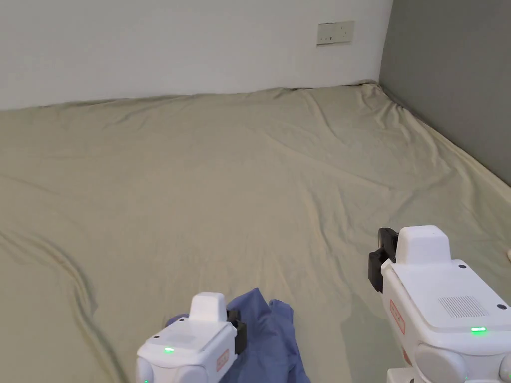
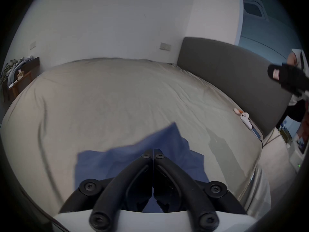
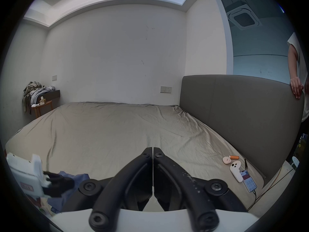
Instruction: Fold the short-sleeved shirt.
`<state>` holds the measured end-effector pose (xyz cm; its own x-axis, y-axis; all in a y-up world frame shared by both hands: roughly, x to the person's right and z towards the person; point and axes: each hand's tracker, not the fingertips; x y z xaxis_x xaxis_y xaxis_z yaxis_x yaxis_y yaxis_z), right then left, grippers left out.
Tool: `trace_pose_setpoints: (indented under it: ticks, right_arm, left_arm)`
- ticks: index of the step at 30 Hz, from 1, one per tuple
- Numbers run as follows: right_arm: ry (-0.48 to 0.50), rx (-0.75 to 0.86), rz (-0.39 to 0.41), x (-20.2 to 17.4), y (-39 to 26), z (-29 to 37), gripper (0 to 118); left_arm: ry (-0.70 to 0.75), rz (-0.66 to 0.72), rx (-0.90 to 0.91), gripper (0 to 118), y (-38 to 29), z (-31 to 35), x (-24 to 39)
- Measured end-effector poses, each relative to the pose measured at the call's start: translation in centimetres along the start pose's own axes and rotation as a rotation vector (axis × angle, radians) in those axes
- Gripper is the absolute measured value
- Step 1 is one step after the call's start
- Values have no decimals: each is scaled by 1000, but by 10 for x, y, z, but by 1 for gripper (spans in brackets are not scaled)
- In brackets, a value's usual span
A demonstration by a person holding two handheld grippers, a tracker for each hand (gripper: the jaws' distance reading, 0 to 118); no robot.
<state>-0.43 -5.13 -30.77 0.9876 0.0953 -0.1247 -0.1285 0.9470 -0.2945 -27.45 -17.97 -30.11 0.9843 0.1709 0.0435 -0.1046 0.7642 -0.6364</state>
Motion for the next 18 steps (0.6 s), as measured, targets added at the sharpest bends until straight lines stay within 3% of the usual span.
trace_pose_setpoints:
  ticks: [10,12,15,18]
  right_arm:
    - [-49,-15,-6,20,-6,3,3]
    - [-52,-18,-6,21,-6,4,3]
    - [-52,-15,-7,20,-6,6,3]
    - [-42,-7,-10,16,-3,9,3]
  left_arm:
    - [-84,-152,-228,0,-36,-69,62]
    - [-36,-199,-139,0,-37,-62,67]
    - [-46,-184,-157,0,-30,-55,63]
    - [-79,-137,-15,0,-13,-25,57]
